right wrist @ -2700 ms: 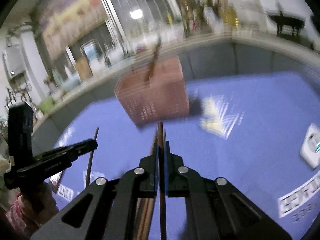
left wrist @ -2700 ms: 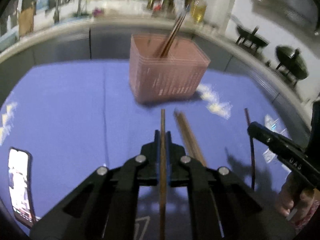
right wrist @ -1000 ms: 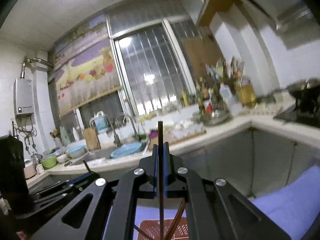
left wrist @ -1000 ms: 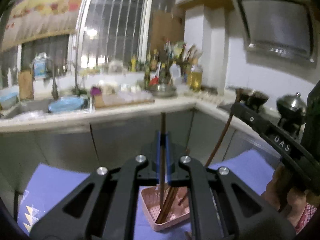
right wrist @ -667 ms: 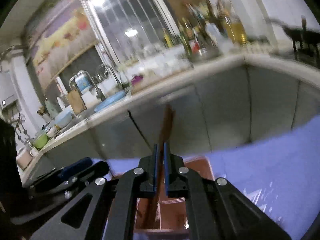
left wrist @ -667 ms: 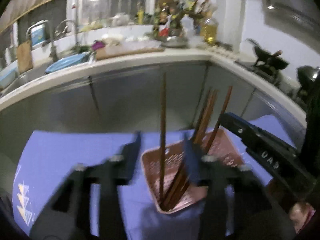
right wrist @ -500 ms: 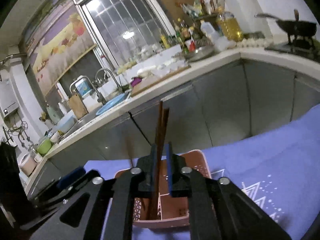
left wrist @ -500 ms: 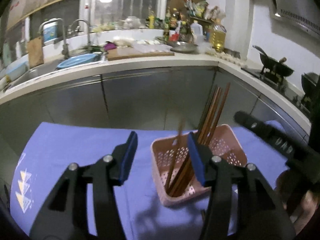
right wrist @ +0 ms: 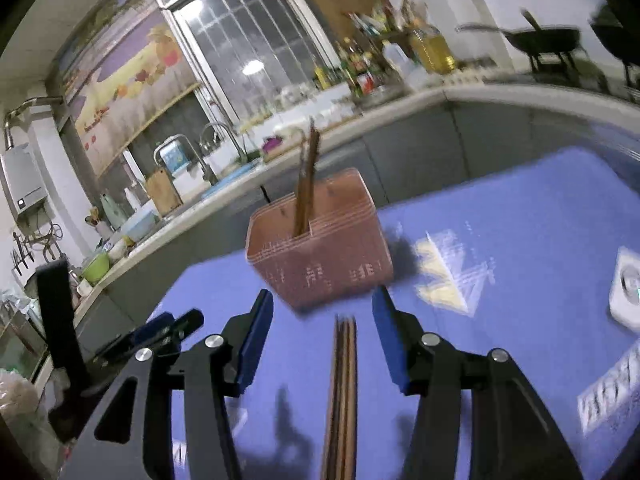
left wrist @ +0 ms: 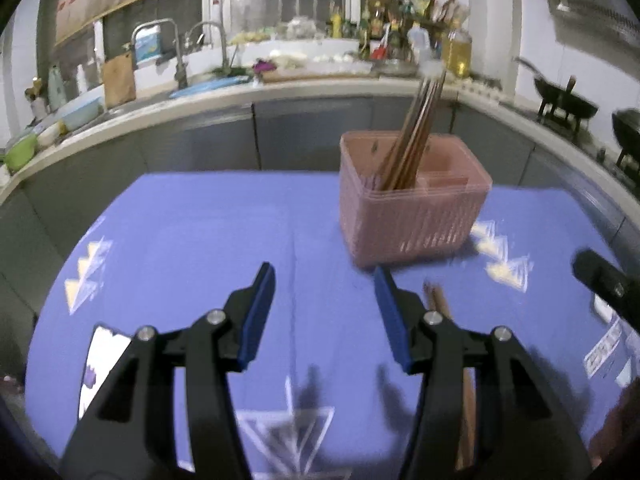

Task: Organize utensils
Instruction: 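Move both open tools back toward the remaining chopsticks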

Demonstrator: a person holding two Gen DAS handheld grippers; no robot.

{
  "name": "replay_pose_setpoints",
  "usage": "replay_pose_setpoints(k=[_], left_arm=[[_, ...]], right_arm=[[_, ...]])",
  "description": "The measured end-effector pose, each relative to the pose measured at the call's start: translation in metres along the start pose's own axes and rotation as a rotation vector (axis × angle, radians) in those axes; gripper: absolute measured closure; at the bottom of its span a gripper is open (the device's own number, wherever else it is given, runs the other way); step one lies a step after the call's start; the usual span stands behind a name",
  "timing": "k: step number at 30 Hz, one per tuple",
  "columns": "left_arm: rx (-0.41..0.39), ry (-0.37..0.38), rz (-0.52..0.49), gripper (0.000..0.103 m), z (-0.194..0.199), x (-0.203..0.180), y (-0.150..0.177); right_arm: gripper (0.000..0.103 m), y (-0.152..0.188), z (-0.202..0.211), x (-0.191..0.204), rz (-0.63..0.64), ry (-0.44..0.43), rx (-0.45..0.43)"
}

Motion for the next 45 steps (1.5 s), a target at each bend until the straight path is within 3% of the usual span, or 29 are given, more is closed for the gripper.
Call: replay_pose_setpoints(k=[9, 19, 25, 28, 31, 34, 40, 42, 43, 45], left_arm=[[0.068, -0.041, -0.014, 0.054, 0.007, 0.007, 0.036], [0.066, -0.059, -0.033, 0.054, 0.011, 0.009, 0.045], [0.082, -0.064, -0.044, 0.054, 0.006, 0.005, 0.05], [0.093, -0.058, -0.054, 0.054, 0.002, 0.003, 0.052], [0.113, -0.015, -0.069, 0.054, -0.002, -0.002, 0.057], [0.142, 0.043, -0.076, 0.054, -0.005, -0.008, 0.061], [0.167, 0.103, -0.114, 0.054, -0.004, -0.026, 0.068], [0.172, 0.116, -0.128, 0.054, -0.003, -0.033, 0.069], [0.176, 0.124, -0.134, 0.054, -0.003, -0.036, 0.069], [0.188, 0.148, -0.146, 0.054, -0.004, -0.044, 0.07]], right_arm=[[0.05, 0.042, 0.019, -0.007, -0.109, -0.011, 0.058], [0.05, 0.051, 0.018, 0.007, -0.099, -0.037, 0.093], [0.051, 0.057, 0.008, 0.006, -0.086, -0.007, 0.13], [0.064, 0.066, -0.002, 0.002, -0.048, 0.033, 0.189], [0.078, 0.084, -0.019, -0.006, 0.009, 0.1, 0.299], [0.085, 0.105, -0.033, -0.012, 0.033, 0.119, 0.396], [0.085, 0.11, -0.036, -0.01, 0.132, 0.138, 0.397], [0.085, 0.107, -0.032, -0.009, 0.165, 0.19, 0.377], [0.085, 0.105, -0.03, -0.011, 0.171, 0.22, 0.365], [0.085, 0.102, -0.023, -0.017, 0.103, 0.186, 0.353]])
Point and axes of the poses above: each gripper's, at about its wrist camera, not at the fingertips, and z roughly against the way its jaws point, x to its left, y to its underside, the point moved 2 cm from there along -z, roughly the way its jaws point, and after that the axes turned 14 degrees about -y, right-handed, at the moved point
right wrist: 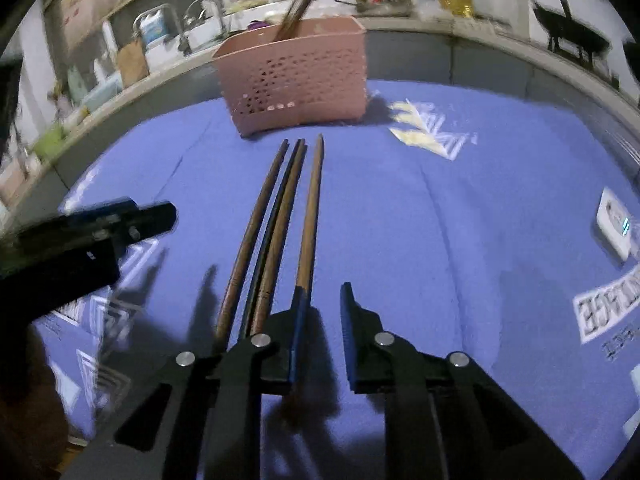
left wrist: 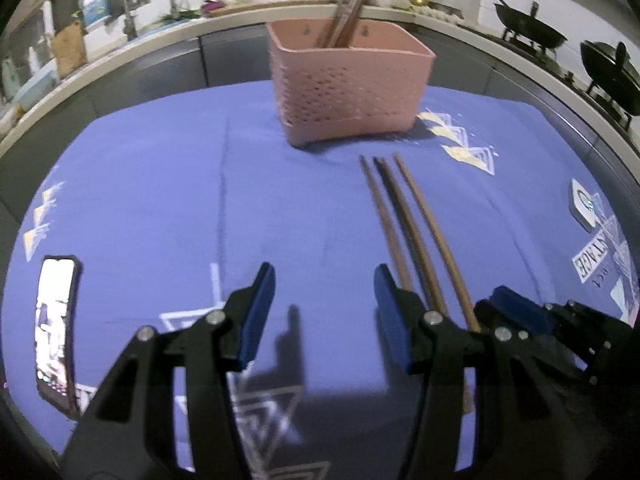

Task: Organize utensils
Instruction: 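Move both open tools back toward the remaining chopsticks, then grasp a brown chopstick with the left tool while the right tool grasps another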

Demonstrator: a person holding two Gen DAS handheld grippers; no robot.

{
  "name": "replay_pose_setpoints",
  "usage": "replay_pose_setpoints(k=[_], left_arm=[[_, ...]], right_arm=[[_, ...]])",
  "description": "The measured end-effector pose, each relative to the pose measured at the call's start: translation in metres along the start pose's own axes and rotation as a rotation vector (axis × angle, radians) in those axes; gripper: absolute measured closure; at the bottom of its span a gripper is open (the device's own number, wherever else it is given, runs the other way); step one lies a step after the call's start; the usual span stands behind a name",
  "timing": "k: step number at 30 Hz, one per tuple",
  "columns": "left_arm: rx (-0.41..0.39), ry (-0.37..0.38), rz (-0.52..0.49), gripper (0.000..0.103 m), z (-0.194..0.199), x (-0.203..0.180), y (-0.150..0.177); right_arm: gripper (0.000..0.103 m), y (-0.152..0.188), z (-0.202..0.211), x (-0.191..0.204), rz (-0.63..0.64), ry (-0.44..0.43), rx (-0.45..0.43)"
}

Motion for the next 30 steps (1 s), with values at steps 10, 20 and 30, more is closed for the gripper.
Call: replay_pose_setpoints(k=[10, 20, 30], left_arm=[[0.043, 0.003, -0.061, 0.054, -0.024, -0.034, 0.005], [-0.002, 0.013, -0.099, 0.093, -0.038, -0.041, 0.004], [0.016, 0.026, -0.131, 0.097, -0.026, -0.017, 0.023]], right_arm=[[0.085, 0.004, -0.002, 0.007, -0.009, -0.09, 0.03], [0.095, 0.009, 0.0, -0.006, -0.013, -0.011, 0.017], [0.096, 0.027, 0.025, -0.023, -0.096, -0.009, 0.05]])
Point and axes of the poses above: each gripper's, at about its wrist camera, not at the fingertips, and z roughly against the way its jaws point, x to its left, y to its underside, the point moved 2 cm from there along -z, roughly the way its jaws point, and after that the axes turned 14 degrees about -y, right-handed, at the moved point
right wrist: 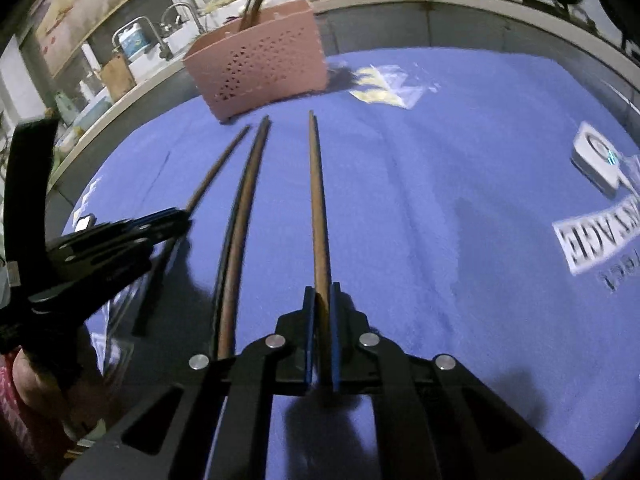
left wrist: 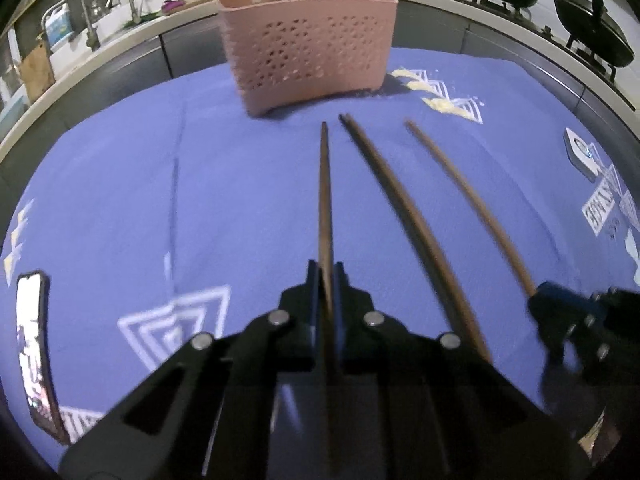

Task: Organize utensils
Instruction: 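Grasp a brown chopstick with the left tool while the right tool grasps another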

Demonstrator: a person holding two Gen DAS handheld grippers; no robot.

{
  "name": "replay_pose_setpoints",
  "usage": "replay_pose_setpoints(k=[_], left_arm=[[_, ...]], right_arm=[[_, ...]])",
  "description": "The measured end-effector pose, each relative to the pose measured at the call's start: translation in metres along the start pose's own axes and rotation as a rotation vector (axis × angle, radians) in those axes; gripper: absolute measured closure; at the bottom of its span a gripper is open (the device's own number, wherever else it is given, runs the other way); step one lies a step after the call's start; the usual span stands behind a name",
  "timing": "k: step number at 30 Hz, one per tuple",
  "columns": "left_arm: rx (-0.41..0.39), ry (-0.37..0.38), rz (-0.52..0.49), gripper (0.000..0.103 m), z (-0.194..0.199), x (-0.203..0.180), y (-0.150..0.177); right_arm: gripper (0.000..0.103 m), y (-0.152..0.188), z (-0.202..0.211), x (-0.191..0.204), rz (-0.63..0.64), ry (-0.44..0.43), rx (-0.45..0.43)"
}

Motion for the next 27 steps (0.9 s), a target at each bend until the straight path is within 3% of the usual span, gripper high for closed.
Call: replay_pose_setpoints(k=[5, 7, 9, 14, 21, 23, 25, 27], left_arm=[[0.011, -0.018, -0.034, 0.094, 0.017, 0.008, 0.03], [0.022, -0.03, -0.036, 0.062, 0.02, 0.011, 0.035], [0.034, -0.018, -0.017, 0.052, 0.016, 0.016, 0.031], [0.041, -0.02, 0.025, 0.052, -0.001, 0.024, 0.01], [0.012, -0.05, -0.029, 0.052, -0.024, 0.015, -0.032], [0.0, -0.056, -0.049, 0.054, -0.028, 0.012, -0.04], [-0.018, -0.02, -0.057, 0.081, -0.03, 0.008, -0.045], [-0.045, -0.016, -0.088, 0.097, -0.029, 0.0, -0.046]], right_arm=[[0.095, 0.027, 0.015, 0.003, 0.009, 0.005, 0.018], [0.093, 0.03, 0.016, 0.008, 0.03, 0.019, 0.034], [0.09, 0.027, 0.013, 0.01, 0.046, 0.018, 0.052], [0.084, 0.004, 0.001, 0.006, 0.034, -0.018, 0.066], [0.084, -0.054, -0.031, -0.003, 0.053, -0.018, 0.117], [0.084, -0.07, -0.041, -0.003, 0.067, 0.014, 0.134], [0.084, -0.084, -0.054, 0.004, 0.118, 0.029, 0.155], [0.084, -0.094, -0.064, 0.008, 0.156, 0.041, 0.159]])
Point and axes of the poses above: each gripper's, at about its wrist camera, not at the fingertips, and z roughly against the way its jaws point, x to its left, y to its underside, the point moved 2 cm from there along -z, roughly the way its jaws point, and after that the axes turned 14 degrees about -y, right-handed, at the moved point
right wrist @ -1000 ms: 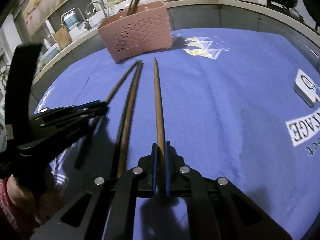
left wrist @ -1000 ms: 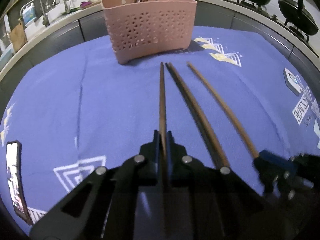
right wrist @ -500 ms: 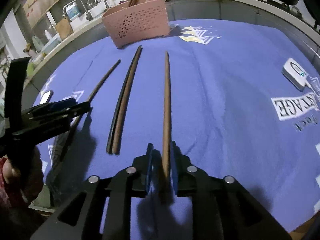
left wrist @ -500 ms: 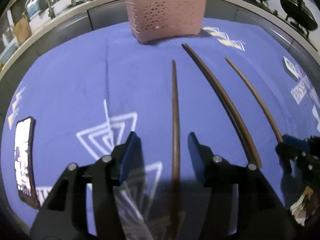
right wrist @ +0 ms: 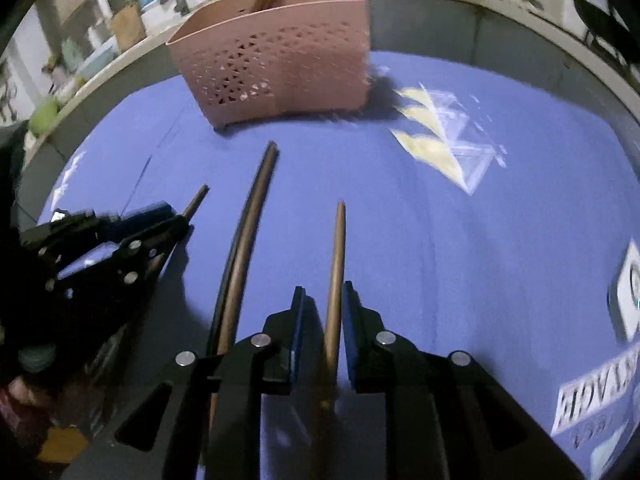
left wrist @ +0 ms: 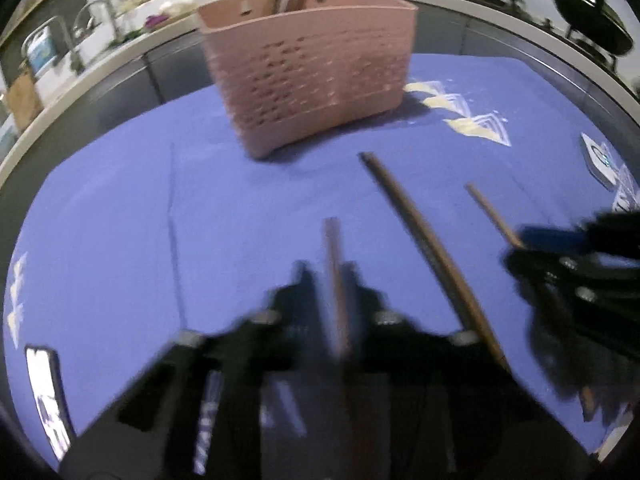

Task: Organize utensils
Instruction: 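Grasp a brown chopstick with the left tool while the right tool grasps another, then lift both held chopsticks and carry them over the pink basket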

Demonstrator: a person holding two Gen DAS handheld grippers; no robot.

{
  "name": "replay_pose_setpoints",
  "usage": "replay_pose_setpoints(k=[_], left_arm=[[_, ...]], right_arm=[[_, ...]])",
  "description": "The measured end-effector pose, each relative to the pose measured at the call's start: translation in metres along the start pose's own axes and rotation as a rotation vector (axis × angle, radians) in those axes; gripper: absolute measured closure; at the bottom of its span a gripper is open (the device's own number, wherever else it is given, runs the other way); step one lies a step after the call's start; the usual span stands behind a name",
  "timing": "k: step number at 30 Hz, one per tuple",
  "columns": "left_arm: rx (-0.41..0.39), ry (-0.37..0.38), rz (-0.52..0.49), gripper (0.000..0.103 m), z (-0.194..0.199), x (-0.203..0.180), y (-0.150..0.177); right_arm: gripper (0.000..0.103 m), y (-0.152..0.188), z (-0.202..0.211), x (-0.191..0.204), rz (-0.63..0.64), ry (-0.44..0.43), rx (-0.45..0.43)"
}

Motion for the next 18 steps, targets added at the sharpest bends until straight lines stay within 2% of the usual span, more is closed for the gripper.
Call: replay_pose_setpoints(k=[2, 5, 9, 12, 15, 18], left_arm=[[-0.029, -0.027, -0.028, 0.098, 0.002, -0.007, 0.001], [-0.014, 0.046, 0.001, 0.099, 0.004, -0.001, 0.0], [-0.098, 0.12, 0.12, 0.099, 0.039, 0.032, -0.014], [-0.159, 0.165, 0.184, 0.099, 0.071, 0.055, -0.027], [-0.222, 0.184, 0.208, 0.099, 0.1, 0.069, -0.033], [-0.275, 0.203, 0.226, 0.098, 0.123, 0.077, -0.033]], right_arm=[[0.096, -0.006, -0.004, 0.002, 0.013, -0.005, 0.002], [0.097, -0.003, 0.001, -0.001, -0.016, -0.04, -0.041], [0.097, 0.0, 0.054, 0.003, -0.019, -0.122, -0.25], [0.097, -0.001, 0.099, 0.01, 0.006, -0.126, -0.4], [0.097, 0.0, 0.128, 0.02, 0.038, -0.106, -0.496], [0.097, 0.0, 0.143, 0.029, 0.048, -0.132, -0.554]])
Point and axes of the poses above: each gripper's, at about its wrist camera, not at the fingertips, and z roughly against the way its jaws point, x to its left, y to its underside, the point moved 2 cm from there along -z, roughly the way its jaws point, and after that the axes turned 14 degrees about -y, right-handed, at the moved point
